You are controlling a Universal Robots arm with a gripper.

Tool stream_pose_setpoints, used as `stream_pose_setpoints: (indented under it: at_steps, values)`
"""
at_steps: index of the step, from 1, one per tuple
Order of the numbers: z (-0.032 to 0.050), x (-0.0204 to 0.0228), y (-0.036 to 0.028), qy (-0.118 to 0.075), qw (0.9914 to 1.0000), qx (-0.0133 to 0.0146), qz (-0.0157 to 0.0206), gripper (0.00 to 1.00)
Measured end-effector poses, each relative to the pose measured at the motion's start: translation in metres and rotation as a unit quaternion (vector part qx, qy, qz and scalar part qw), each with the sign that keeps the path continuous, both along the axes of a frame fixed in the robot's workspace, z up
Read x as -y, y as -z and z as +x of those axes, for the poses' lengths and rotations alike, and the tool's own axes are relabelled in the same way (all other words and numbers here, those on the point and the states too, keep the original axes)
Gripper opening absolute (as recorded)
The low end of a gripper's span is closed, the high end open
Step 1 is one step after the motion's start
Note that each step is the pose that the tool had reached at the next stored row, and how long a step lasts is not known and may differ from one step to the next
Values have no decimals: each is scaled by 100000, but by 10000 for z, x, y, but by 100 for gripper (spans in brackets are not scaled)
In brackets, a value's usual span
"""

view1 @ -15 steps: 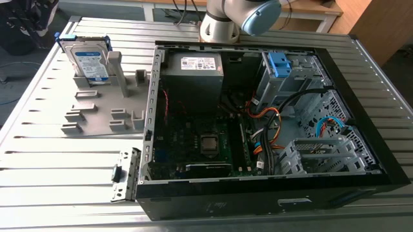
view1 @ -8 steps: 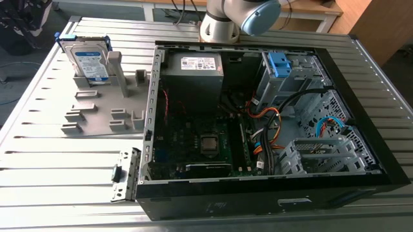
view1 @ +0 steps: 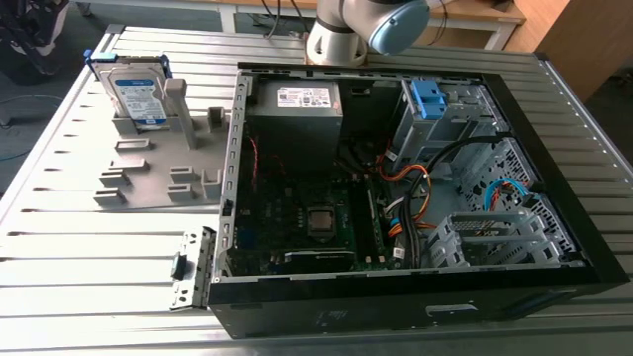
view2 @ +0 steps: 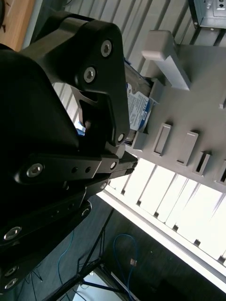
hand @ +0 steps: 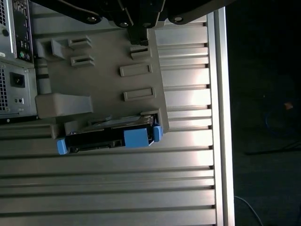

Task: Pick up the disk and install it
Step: 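Reach for the disk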

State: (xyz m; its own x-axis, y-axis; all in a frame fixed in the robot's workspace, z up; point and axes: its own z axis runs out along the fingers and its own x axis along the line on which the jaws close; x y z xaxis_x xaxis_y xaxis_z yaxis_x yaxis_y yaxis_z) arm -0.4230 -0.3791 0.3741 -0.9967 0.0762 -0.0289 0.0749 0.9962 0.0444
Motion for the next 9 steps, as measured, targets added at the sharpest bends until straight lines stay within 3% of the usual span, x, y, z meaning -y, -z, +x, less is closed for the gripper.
stream_pose_setpoints:
  at_steps: [9]
  values:
    - [-124, -1, 9, 1, 100000, -4, 0, 11]
